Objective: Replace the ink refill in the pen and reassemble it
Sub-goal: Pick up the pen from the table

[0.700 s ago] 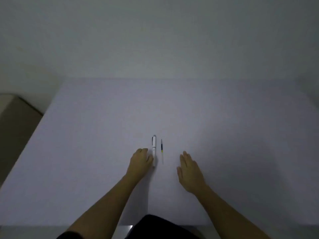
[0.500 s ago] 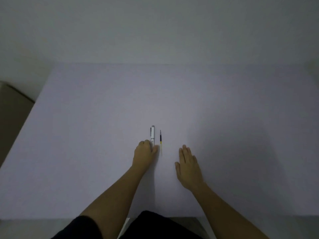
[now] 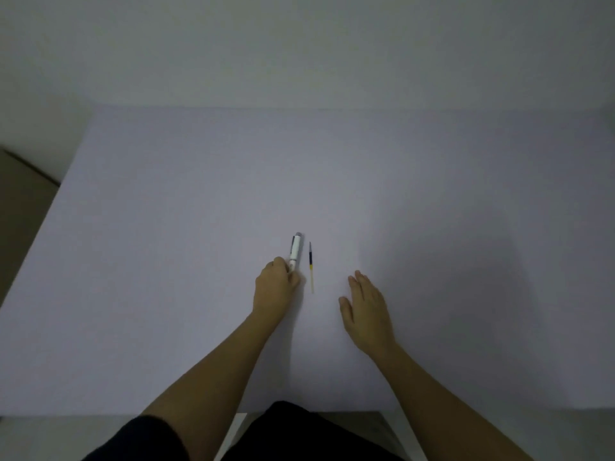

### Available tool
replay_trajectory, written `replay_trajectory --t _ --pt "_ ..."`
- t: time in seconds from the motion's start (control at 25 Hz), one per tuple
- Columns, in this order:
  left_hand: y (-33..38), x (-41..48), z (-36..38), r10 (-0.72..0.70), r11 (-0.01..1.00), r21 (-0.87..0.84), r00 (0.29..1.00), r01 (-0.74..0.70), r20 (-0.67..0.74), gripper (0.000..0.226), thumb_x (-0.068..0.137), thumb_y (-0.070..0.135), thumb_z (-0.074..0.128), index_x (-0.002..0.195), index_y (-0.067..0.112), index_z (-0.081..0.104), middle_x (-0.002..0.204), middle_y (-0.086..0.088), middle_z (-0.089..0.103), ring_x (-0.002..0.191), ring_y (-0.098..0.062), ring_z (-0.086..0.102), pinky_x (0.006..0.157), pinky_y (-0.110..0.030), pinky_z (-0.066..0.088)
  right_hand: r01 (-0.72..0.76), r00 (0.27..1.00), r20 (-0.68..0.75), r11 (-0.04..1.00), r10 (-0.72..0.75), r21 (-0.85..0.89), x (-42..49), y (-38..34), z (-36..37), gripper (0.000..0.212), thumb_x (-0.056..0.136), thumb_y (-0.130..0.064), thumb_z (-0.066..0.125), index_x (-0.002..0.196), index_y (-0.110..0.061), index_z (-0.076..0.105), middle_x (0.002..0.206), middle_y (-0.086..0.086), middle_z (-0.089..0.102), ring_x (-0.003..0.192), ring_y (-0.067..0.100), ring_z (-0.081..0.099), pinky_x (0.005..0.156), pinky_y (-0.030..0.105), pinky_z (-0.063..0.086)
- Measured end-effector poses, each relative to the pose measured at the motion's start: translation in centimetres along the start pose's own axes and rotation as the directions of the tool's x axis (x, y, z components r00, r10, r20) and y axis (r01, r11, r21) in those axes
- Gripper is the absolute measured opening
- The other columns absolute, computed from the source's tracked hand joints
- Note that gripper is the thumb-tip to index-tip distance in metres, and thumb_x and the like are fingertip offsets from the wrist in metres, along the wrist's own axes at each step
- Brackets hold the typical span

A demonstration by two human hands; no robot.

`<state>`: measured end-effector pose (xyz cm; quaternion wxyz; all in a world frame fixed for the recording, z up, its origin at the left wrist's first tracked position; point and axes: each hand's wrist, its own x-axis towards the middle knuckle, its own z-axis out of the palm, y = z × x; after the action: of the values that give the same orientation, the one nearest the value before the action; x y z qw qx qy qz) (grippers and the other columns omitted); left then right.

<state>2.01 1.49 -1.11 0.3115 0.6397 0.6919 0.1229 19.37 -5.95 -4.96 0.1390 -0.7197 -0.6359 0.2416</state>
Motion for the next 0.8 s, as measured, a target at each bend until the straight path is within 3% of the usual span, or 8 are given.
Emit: replay_trajectory --t 0.08,0.16,0.24,0.36,0.44,0.56,0.64,0.8 --pt "-0.3 -0.9 -0.8 0.101 0.995 0.022 0.995 -0.101 0.008 0.012 0.087 0.016 0.053 0.083 0.005 0.05 0.079 -0.013 0.056 0.069 -0.031 0.053 0.062 -0.039 0.041 -0.007 0.994 -0.11 0.99 0.023 0.139 1.3 -1.0 -1.3 0.044 0.095 -0.019 0.046 0.136 -0.004 0.042 0.142 0.016 0.044 0.133 0.031 0.039 0.111 0.037 0.029" --pt "-0.7 -1.6 -1.7 0.216 0.971 0.091 0.974 -0.221 0.07 0.016 0.087 0.021 0.054 0.087 0.004 0.052 0.082 -0.012 0.058 0.068 -0.03 0.055 0.061 -0.039 0.043 0.111 0.986 -0.136 0.984 -0.093 0.137 2.6 -2.0 -2.6 0.044 0.093 -0.016 0.05 0.135 -0.006 0.043 0.139 0.016 0.048 0.129 0.031 0.044 0.108 0.038 0.034" --pt "-1.2 -2.0 -2.6 0.323 0.925 0.159 0.933 -0.346 0.156 0.018 0.089 0.023 0.054 0.09 0.005 0.052 0.086 -0.011 0.058 0.068 -0.03 0.054 0.061 -0.039 0.043 0.282 0.958 -0.052 0.959 -0.28 0.038 3.4 -3.1 -3.8 0.051 0.091 -0.019 0.055 0.139 -0.01 0.04 0.144 0.013 0.044 0.131 0.028 0.043 0.108 0.04 0.035" --pt "-1.6 -2.1 -3.8 0.435 0.874 0.129 0.872 -0.469 0.224 0.015 0.09 0.019 0.054 0.092 0.004 0.052 0.089 -0.011 0.056 0.069 -0.028 0.053 0.063 -0.036 0.044 0.482 0.876 0.064 0.868 -0.478 -0.118 4.1 -3.6 -4.5 0.045 0.084 -0.02 0.062 0.127 -0.008 0.054 0.132 0.015 0.056 0.115 0.031 0.057 0.096 0.041 0.044" --pt "-1.7 -2.1 -4.3 0.484 0.857 0.072 0.846 -0.51 0.222 0.012 0.09 0.016 0.052 0.093 0.004 0.052 0.087 -0.008 0.053 0.068 -0.023 0.049 0.062 -0.032 0.041 0.497 0.866 0.119 0.864 -0.486 -0.086 4.2 -3.9 -4.8 0.028 0.088 -0.02 0.058 0.112 -0.006 0.061 0.112 0.014 0.064 0.094 0.031 0.06 0.083 0.037 0.046" --pt "-1.6 -2.2 -4.5 0.492 0.863 0.008 0.843 -0.506 0.216 0.014 0.092 0.02 0.048 0.1 0.009 0.053 0.084 -0.002 0.056 0.065 -0.016 0.044 0.061 -0.026 0.035 0.396 0.899 0.16 0.913 -0.408 0.099 3.8 -4.0 -5.0 0.014 0.092 -0.019 0.051 0.098 -0.006 0.055 0.092 0.009 0.058 0.073 0.022 0.049 0.066 0.027 0.033" --pt "-1.6 -2.3 -4.5 0.53 0.833 0.053 0.823 -0.55 0.204 0.022 0.095 0.027 0.046 0.109 0.014 0.056 0.089 0.0 0.06 0.069 -0.011 0.046 0.062 -0.025 0.037 0.365 0.901 0.186 0.916 -0.392 0.164 3.3 -4.1 -5.4 0.015 0.093 -0.019 0.049 0.101 -0.006 0.052 0.089 0.003 0.053 0.072 0.015 0.044 0.068 0.024 0.031" --pt "-1.6 -2.4 -4.5 0.562 0.811 0.08 0.81 -0.58 0.169 0.026 0.095 0.033 0.044 0.11 0.018 0.058 0.091 -0.001 0.063 0.07 -0.009 0.046 0.062 -0.024 0.037 0.486 0.854 0.172 0.871 -0.492 0.077 3.1 -4.4 -5.9 0.027 0.096 -0.02 0.045 0.115 -0.005 0.056 0.097 0.005 0.054 0.082 0.013 0.046 0.075 0.022 0.032"
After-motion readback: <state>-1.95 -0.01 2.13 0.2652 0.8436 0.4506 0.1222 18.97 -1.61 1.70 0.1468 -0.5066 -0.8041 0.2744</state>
